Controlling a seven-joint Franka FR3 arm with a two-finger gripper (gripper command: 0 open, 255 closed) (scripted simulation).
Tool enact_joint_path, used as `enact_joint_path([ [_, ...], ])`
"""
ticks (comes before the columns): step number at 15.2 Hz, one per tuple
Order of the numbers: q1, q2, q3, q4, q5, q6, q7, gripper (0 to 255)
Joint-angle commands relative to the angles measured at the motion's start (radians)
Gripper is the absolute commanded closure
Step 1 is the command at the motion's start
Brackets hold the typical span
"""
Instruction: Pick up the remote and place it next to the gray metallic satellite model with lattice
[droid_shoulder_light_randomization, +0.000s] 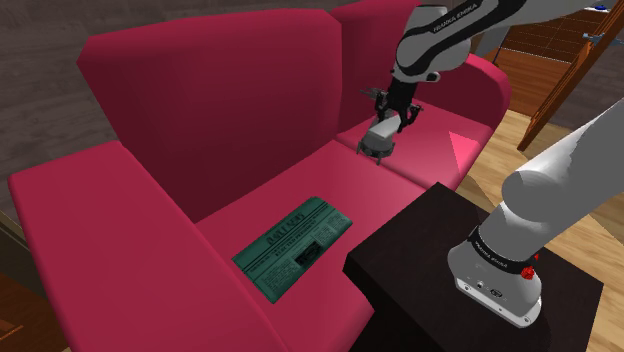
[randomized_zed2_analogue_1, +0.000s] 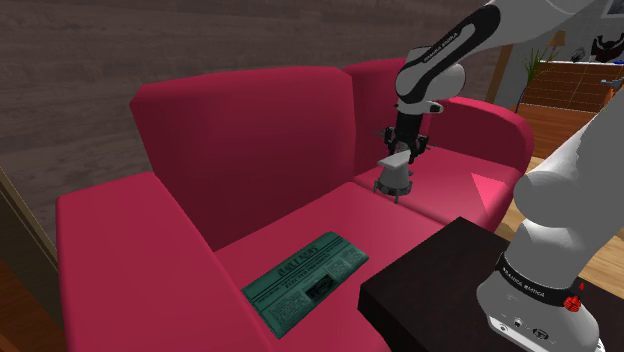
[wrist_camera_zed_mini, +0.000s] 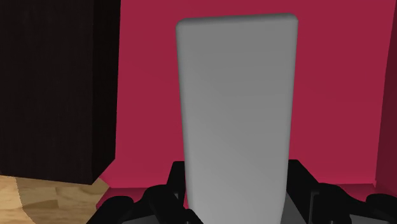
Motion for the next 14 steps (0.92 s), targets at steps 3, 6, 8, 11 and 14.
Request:
enact_joint_path([
  [3,0.000,0.038,0.001,-0.022,-0.001,0.061,0.001,255],
  [6,0.000,0.069,0.001,-0.036,-0.001,0.107,0.001,255],
  [8,0.000,0.091,0.002,-0.045,-0.002,0.137,0.002,255],
  [11,0.000,0.127,0.002,-0.055,-0.003,0.183,0.003,255],
  [14,0.000,0.164,0.002,-0.064,-0.005,0.229,0.003,255],
])
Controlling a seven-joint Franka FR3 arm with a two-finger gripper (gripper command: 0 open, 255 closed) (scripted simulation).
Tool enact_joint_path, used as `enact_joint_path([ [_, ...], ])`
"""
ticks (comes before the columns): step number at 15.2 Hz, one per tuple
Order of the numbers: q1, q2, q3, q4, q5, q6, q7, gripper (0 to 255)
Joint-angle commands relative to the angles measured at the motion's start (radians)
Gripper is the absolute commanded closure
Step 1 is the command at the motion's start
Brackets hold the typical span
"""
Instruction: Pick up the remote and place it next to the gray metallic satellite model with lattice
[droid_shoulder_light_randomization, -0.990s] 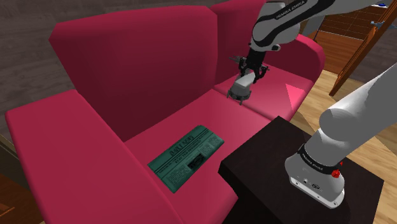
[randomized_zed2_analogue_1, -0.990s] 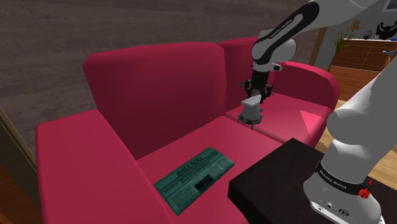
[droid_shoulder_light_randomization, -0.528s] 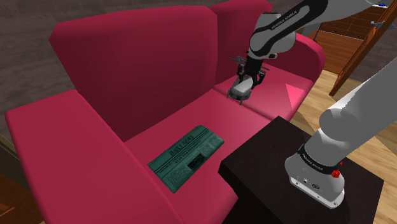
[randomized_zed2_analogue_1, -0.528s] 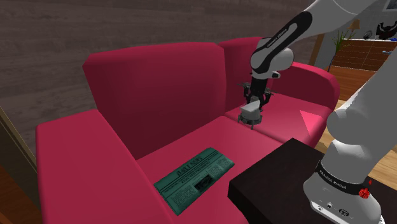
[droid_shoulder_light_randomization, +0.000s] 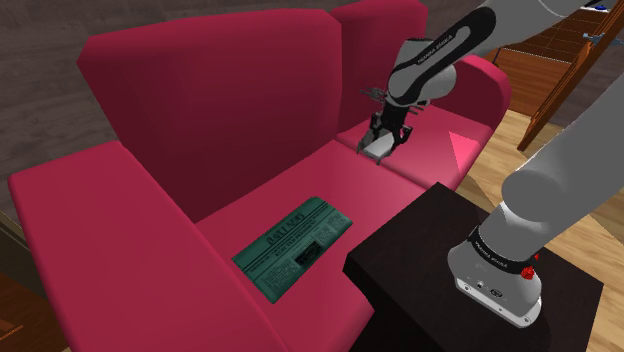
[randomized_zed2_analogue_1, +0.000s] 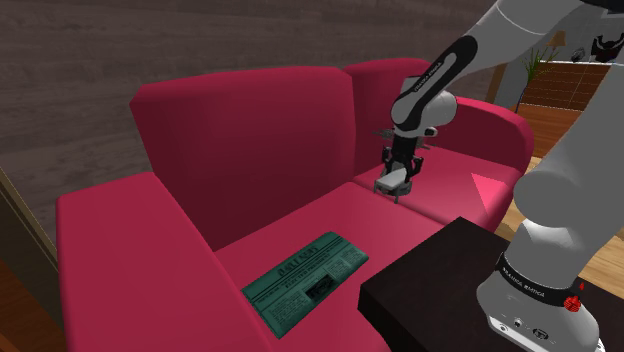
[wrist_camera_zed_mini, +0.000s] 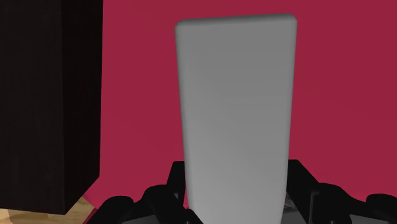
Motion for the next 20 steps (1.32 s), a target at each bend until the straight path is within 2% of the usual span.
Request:
enact_joint_path([
  [1,0.000,0.025,0.000,-0.004,-0.001,0.030,0.001,255],
  [20,0.003,0.306,-0.006,0.000,-0.021,0.307,0.014,255],
])
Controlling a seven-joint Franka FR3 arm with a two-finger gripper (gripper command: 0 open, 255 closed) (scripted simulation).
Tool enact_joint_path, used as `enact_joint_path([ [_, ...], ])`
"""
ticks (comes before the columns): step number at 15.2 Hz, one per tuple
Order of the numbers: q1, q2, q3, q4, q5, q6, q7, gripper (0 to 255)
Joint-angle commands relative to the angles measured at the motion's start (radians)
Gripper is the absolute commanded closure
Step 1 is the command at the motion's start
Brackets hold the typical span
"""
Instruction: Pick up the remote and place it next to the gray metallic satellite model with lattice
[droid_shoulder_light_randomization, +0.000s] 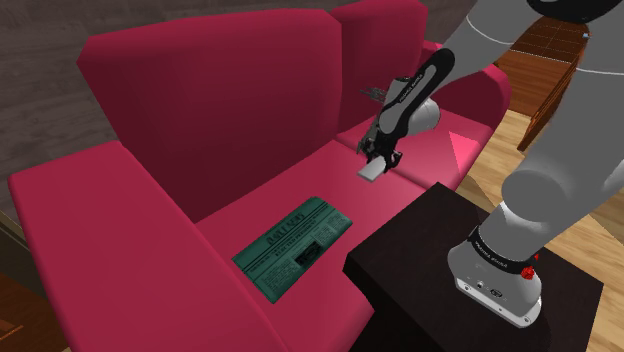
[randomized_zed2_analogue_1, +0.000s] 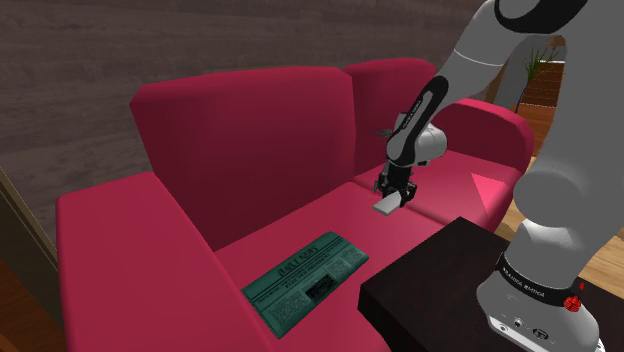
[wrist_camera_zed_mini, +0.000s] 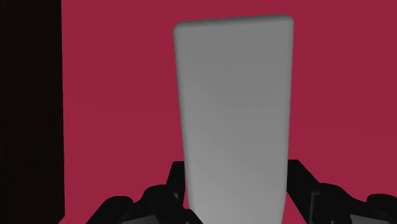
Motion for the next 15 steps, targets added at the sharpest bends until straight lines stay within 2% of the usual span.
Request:
enact_joint_path([
  [1,0.001,0.033,-0.002,0.008,-0.003,0.026,0.002,255],
  [15,0.012,0.263,-0.015,0.070,-0.013,0.194,0.009,255],
])
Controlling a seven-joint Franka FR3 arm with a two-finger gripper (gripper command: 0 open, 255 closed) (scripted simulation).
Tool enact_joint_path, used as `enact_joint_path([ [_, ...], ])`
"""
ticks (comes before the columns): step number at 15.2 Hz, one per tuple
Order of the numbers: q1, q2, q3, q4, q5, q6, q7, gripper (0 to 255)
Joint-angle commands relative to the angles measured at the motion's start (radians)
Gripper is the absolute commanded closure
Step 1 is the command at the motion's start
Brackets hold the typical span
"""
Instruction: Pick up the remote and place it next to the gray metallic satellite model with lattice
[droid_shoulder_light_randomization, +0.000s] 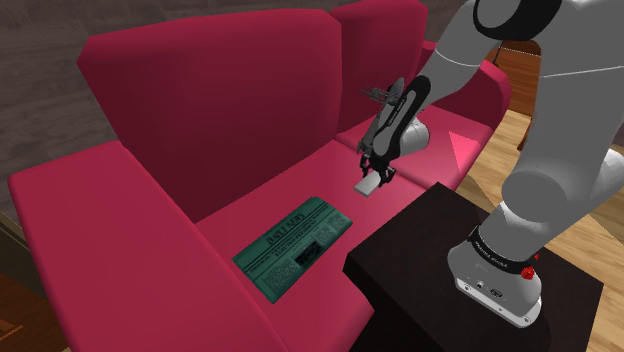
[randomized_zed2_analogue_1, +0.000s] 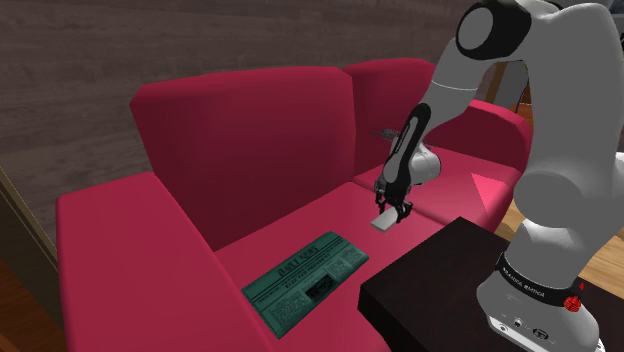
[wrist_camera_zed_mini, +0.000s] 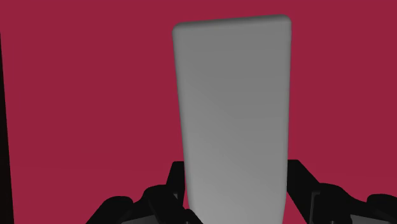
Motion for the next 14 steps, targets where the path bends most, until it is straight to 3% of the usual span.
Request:
enact_joint_path([
  [1,0.003,0.017,-0.001,0.006,0.000,0.012,0.002,255],
  [8,0.003,0.017,-0.001,0.006,0.000,0.012,0.002,255],
  [9,0.003,0.017,-0.001,0.006,0.000,0.012,0.002,0],
  [14,0.003,0.017,-0.001,0.006,0.000,0.012,0.002,0],
])
